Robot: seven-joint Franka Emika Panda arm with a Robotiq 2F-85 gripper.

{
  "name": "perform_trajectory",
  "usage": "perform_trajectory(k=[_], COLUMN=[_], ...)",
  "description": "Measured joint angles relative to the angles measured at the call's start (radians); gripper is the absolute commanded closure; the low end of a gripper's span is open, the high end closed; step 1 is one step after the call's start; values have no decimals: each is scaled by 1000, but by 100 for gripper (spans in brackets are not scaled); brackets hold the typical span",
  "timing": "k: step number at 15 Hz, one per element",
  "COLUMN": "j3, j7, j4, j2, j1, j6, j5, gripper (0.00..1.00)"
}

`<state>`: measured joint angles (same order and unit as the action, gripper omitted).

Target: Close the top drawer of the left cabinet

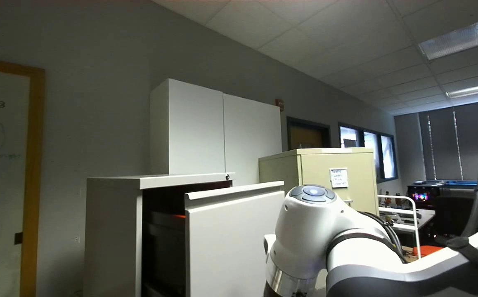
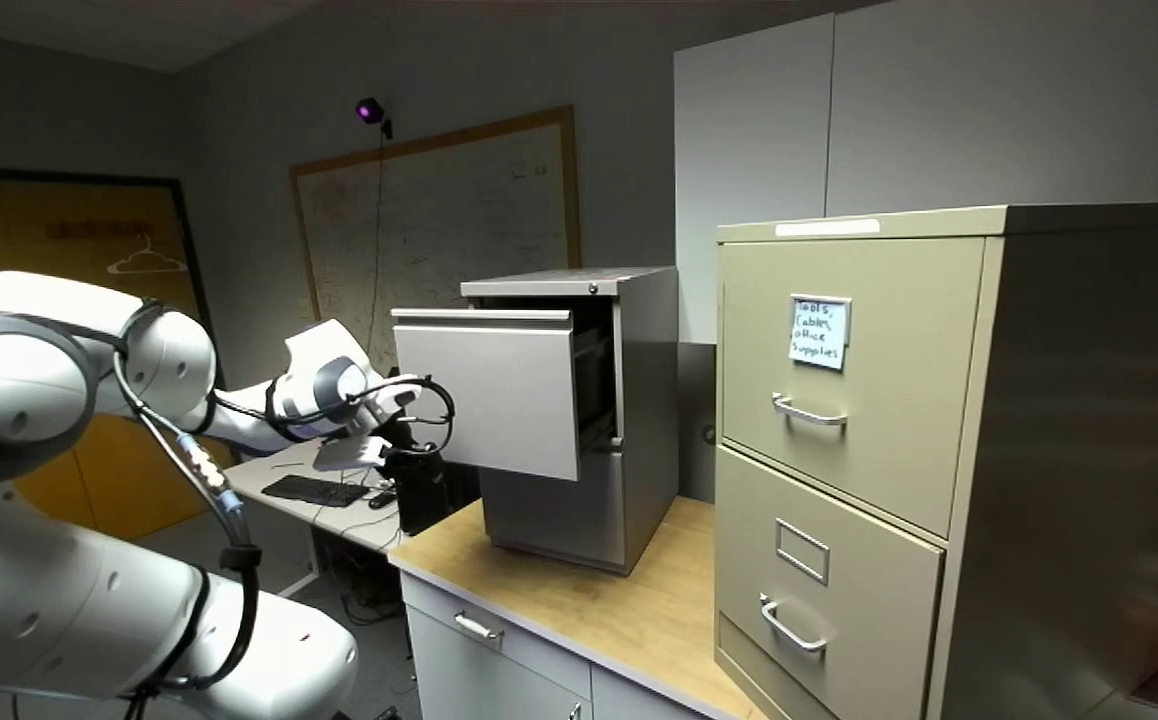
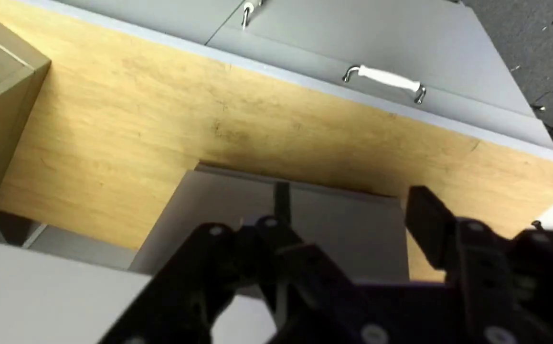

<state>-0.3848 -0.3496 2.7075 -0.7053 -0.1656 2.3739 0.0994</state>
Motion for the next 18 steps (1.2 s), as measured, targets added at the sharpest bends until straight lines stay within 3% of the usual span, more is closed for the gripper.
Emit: perform_trajectory(k=[5, 11, 18], j3=[-94, -224, -339], j7=[-156, -337, -387], j4=[-40, -56, -55], j2=[-56, -167, -334], j1=[48, 140, 308], j6=[77, 227, 465], j5=[52, 82, 87], gripper=[98, 98, 99])
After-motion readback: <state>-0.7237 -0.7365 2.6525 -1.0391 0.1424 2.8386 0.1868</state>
